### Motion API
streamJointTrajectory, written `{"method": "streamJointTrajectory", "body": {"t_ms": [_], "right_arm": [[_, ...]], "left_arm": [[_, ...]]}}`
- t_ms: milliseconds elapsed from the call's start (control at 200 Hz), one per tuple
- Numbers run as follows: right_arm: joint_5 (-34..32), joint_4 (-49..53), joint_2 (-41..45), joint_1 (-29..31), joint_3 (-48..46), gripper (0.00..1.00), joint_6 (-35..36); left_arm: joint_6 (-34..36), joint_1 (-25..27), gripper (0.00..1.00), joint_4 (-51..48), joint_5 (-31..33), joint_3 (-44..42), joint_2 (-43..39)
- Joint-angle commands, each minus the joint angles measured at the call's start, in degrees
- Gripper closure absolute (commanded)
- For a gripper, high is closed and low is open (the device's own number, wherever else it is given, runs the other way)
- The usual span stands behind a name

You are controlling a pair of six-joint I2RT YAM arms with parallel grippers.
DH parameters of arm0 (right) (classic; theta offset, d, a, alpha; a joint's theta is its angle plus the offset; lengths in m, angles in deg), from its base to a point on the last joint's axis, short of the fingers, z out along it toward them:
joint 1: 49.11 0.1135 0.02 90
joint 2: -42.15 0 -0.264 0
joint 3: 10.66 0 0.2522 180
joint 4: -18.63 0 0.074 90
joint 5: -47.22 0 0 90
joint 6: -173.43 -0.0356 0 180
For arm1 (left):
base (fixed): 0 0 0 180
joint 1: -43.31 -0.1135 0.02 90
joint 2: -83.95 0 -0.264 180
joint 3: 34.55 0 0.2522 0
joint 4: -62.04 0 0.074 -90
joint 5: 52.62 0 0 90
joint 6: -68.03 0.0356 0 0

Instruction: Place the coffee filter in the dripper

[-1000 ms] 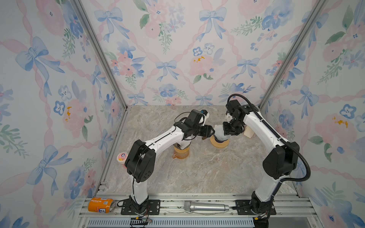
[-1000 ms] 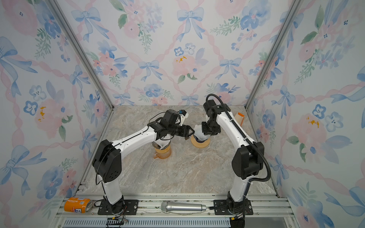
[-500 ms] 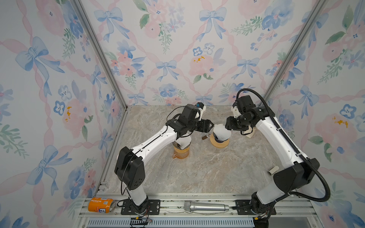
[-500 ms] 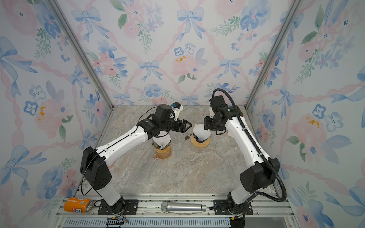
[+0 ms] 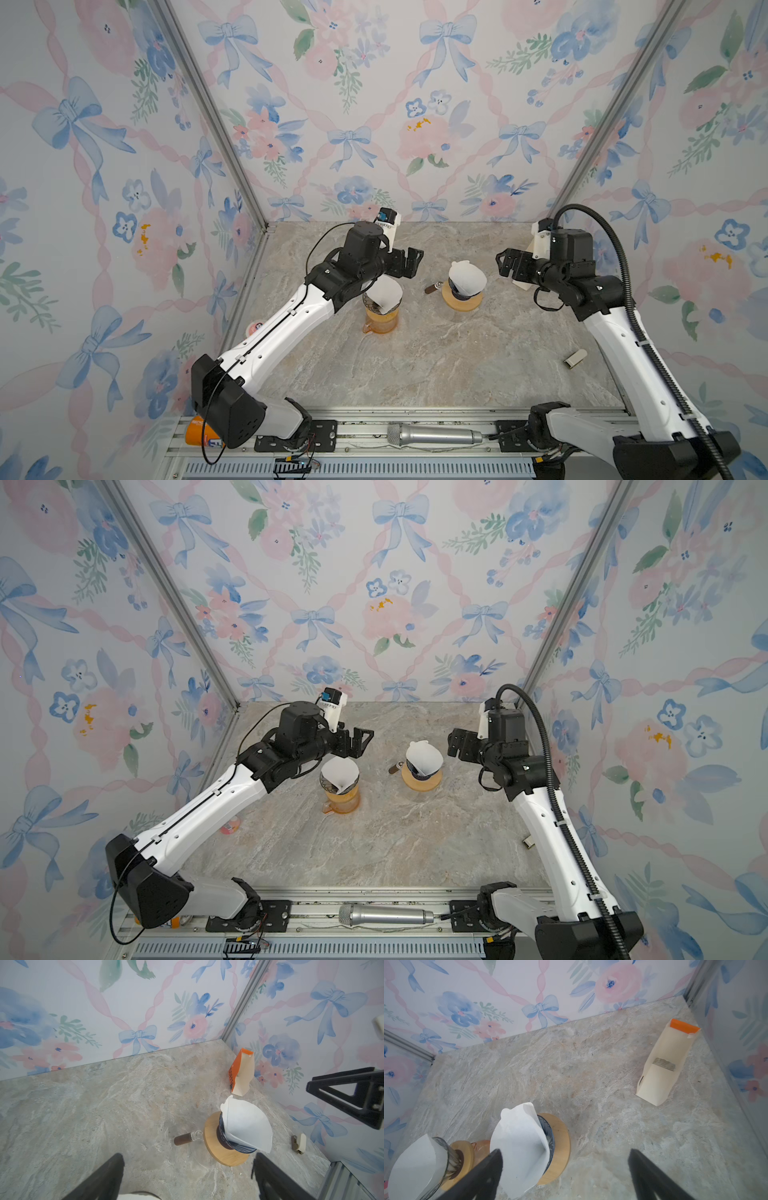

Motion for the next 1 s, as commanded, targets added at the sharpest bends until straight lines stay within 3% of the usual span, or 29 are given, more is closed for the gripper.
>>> {"method": "streamJointTrajectory", "body": {"t_ms": [0, 225, 390, 520, 780, 995], "right_arm": [[-1.21, -7.77, 3.03, -3.21, -4.34, 0.03, -1.1], [-9.12, -18.7, 8.95, -6.2, -18.01, 0.04, 2.27], [-9.13, -32.11, 11.82, -7.02, -29.78, 0.04, 4.56], [-11.89, -39.78, 12.31, -7.24, -36.88, 0.04, 4.77], [-22.47, -47.36, 8.35, -7.84, -44.03, 0.03, 7.81], [-22.21, -69.73, 2.74, -8.58, -53.96, 0.04, 10.83]], "left_arm": [[1.87, -2.32, 0.02, -0.34, 6.61, -4.72, -4.76], [1.23, -8.29, 0.02, 0.42, 13.36, -15.85, -14.67], [-1.38, -14.49, 0.02, 8.59, 13.72, -27.22, -21.1], [-2.04, -16.33, 0.02, 16.25, 21.14, -37.05, -24.4], [6.81, -17.13, 0.02, 35.29, 29.62, -52.58, -25.56], [8.74, -19.2, 0.02, 42.51, 32.62, -58.2, -22.67]]}}
